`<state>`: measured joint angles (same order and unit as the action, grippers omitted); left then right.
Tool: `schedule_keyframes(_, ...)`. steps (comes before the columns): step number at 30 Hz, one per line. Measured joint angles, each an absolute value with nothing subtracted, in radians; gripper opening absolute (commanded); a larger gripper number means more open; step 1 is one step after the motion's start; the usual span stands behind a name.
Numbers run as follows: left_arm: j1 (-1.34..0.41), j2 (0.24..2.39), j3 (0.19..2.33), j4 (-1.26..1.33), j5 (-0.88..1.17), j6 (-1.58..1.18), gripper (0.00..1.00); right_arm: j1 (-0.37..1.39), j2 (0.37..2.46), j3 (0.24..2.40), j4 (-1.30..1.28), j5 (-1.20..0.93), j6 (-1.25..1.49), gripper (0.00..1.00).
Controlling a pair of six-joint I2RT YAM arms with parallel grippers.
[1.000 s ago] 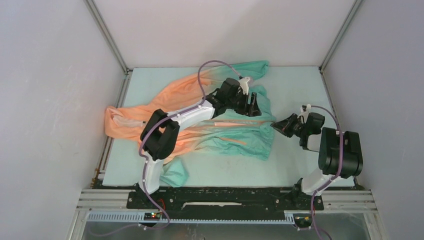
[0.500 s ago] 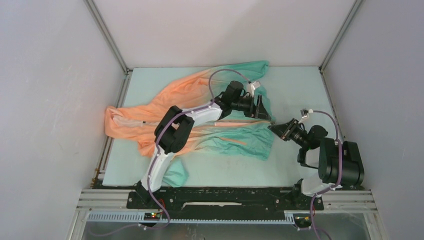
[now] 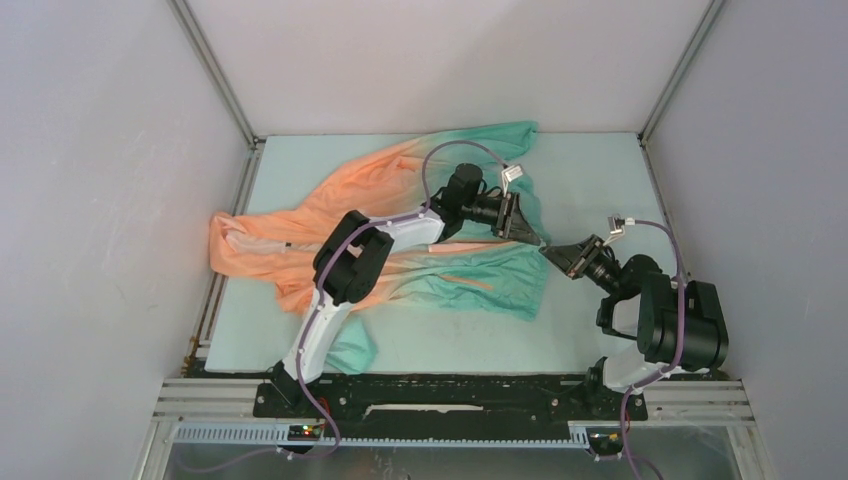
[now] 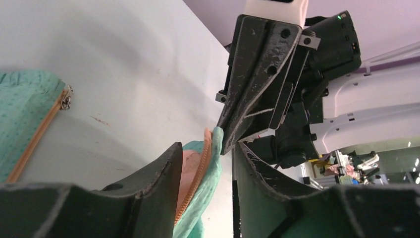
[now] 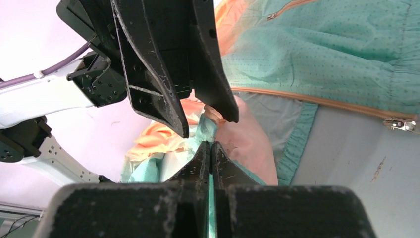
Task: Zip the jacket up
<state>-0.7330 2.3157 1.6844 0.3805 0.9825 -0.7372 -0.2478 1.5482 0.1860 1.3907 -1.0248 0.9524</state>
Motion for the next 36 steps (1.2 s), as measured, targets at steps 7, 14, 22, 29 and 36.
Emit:
schedule_keyframes(7,-0.731,2.315,1.658,0.448,1.016,-0.771,0.31,-0.251,1.548,0.186,1.356,-1.024,0.939,0.0)
schedule_keyframes(14,-0.731,2.315,1.655,0.455,1.014,-0.768,0.23,-0.251,1.548,0.186,1.332,-1.016,0.923,0.0)
schedule_keyframes(22,-0.731,2.308,1.617,0.454,0.989,-0.756,0.07,-0.247,1.541,0.186,1.282,-1.006,0.905,0.0)
schedule_keyframes(29,-0.748,2.266,1.599,0.368,0.907,-0.654,0.0,-0.234,1.441,0.207,1.068,-0.967,0.854,0.28)
schedule_keyframes(36,-0.771,2.245,1.597,0.311,0.828,-0.566,0.0,-0.245,1.306,0.24,0.796,-0.924,0.807,0.29)
